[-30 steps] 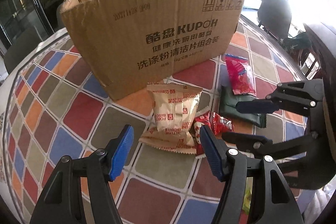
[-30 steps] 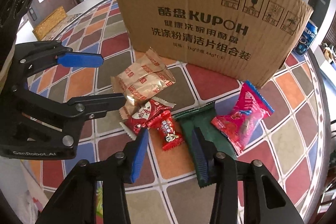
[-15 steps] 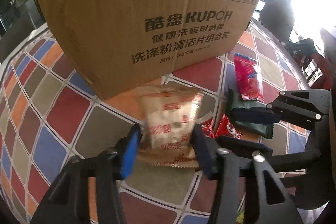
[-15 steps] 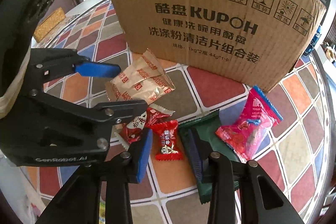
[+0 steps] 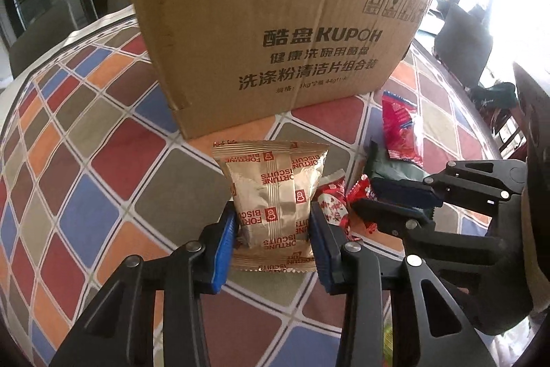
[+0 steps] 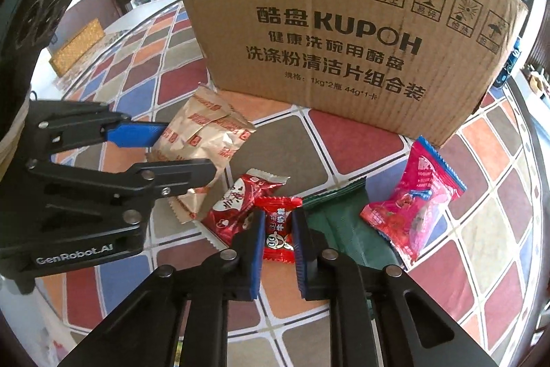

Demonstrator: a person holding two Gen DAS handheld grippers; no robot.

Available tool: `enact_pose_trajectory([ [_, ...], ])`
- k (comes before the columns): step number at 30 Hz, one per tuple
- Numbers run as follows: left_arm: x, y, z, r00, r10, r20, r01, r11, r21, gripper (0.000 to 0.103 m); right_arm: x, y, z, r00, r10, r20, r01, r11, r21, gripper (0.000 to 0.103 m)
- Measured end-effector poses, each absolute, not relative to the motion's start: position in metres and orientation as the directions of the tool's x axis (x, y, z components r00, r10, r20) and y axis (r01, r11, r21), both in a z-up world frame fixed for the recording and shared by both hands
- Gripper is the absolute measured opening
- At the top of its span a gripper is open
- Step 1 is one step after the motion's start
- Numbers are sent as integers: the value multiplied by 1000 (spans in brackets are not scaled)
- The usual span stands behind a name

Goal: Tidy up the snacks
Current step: 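Grasp the FORTUNE biscuit packet with the left tool while the right tool grasps a red candy, then lift both tools and carry the biscuit packet and red candy over the box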

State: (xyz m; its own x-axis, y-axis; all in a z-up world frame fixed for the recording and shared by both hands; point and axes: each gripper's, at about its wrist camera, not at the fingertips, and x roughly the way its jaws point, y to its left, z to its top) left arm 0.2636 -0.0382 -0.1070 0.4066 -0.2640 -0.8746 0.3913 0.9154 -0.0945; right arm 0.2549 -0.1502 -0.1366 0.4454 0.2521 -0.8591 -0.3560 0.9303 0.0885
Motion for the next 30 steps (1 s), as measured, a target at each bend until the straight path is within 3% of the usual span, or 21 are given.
enact_pose_trajectory([
  [12,240,-40,-66,506,-285,-814,359,928,-102,40,237,-163,-102,517,266,-814,-335,938,94,16],
  [30,237,-42,21,659,-316,-683,344,934,-100,40,233,-189,-14,687,269,-675,-285,954,90,17],
])
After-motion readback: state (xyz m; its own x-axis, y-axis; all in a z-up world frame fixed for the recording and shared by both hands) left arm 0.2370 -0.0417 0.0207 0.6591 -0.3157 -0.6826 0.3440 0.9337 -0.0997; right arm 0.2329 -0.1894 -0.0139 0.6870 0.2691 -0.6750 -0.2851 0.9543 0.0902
